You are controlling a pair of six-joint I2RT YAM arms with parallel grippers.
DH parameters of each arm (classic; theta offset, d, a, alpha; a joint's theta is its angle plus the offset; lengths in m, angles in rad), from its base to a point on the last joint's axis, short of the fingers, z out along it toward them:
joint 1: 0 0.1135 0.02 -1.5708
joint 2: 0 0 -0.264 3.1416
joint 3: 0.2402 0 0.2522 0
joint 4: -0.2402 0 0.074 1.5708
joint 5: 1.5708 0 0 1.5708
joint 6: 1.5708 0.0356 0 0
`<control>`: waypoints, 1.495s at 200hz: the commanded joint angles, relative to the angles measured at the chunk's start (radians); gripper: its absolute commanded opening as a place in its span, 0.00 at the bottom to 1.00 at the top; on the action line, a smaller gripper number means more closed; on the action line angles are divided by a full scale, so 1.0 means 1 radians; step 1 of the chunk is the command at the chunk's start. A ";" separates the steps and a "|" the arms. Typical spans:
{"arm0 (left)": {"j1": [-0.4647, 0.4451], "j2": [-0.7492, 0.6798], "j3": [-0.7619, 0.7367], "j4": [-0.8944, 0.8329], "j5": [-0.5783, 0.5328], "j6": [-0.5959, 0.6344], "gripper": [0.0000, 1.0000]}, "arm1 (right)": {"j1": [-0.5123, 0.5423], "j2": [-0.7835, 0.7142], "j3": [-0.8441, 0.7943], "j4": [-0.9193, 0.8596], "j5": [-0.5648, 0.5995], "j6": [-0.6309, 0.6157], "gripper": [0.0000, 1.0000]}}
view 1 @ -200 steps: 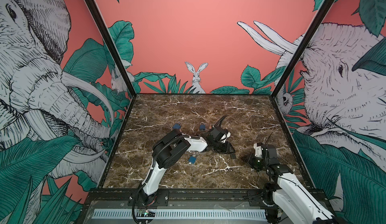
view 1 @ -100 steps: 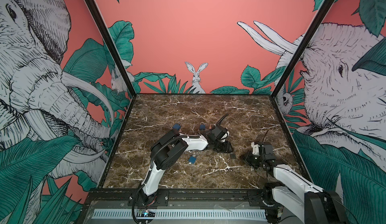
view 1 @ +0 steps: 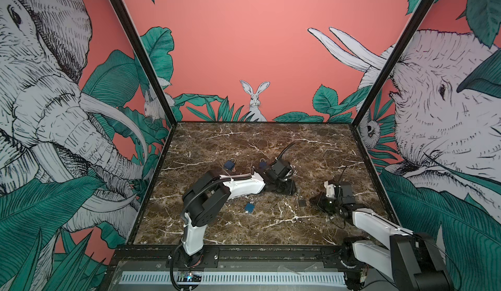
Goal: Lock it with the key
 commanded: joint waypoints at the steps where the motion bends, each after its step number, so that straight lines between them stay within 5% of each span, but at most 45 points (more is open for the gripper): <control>1: 0.000 -0.137 -0.025 -0.062 -0.142 0.081 0.54 | -0.004 -0.012 0.010 -0.060 0.032 -0.025 0.25; 82: 0.025 -0.529 -0.111 -0.260 -0.557 0.234 0.65 | -0.004 -0.258 0.145 -0.428 0.222 -0.102 0.54; 86: 0.027 -0.554 -0.122 -0.273 -0.596 0.237 0.67 | -0.005 -0.268 0.154 -0.442 0.234 -0.111 0.60; 91: 0.030 -0.586 -0.139 -0.288 -0.652 0.238 0.69 | -0.005 -0.277 0.169 -0.451 0.243 -0.123 0.92; 94: 0.030 -0.607 -0.151 -0.294 -0.693 0.236 0.72 | -0.004 -0.283 0.176 -0.456 0.250 -0.130 0.98; 130: 0.043 -0.868 -0.378 -0.221 -1.151 0.281 0.99 | -0.005 -0.290 0.280 -0.482 0.354 -0.196 0.99; 168: 0.153 -1.063 -0.571 -0.156 -1.420 0.268 0.99 | -0.004 -0.231 0.342 -0.423 0.647 -0.239 0.99; 189: 0.225 -1.078 -0.679 -0.006 -1.454 0.382 0.99 | -0.005 -0.203 0.332 -0.313 0.677 -0.372 0.99; 239: 0.452 -0.864 -0.815 0.409 -1.293 0.663 0.99 | -0.004 -0.183 0.198 0.058 0.733 -0.589 0.99; 277: 0.614 -0.726 -0.881 0.688 -0.981 0.738 0.98 | -0.004 -0.050 0.208 0.153 0.784 -0.665 0.99; 299: 0.660 -0.591 -0.916 0.857 -0.923 0.764 0.97 | -0.004 0.023 0.175 0.295 0.770 -0.692 0.99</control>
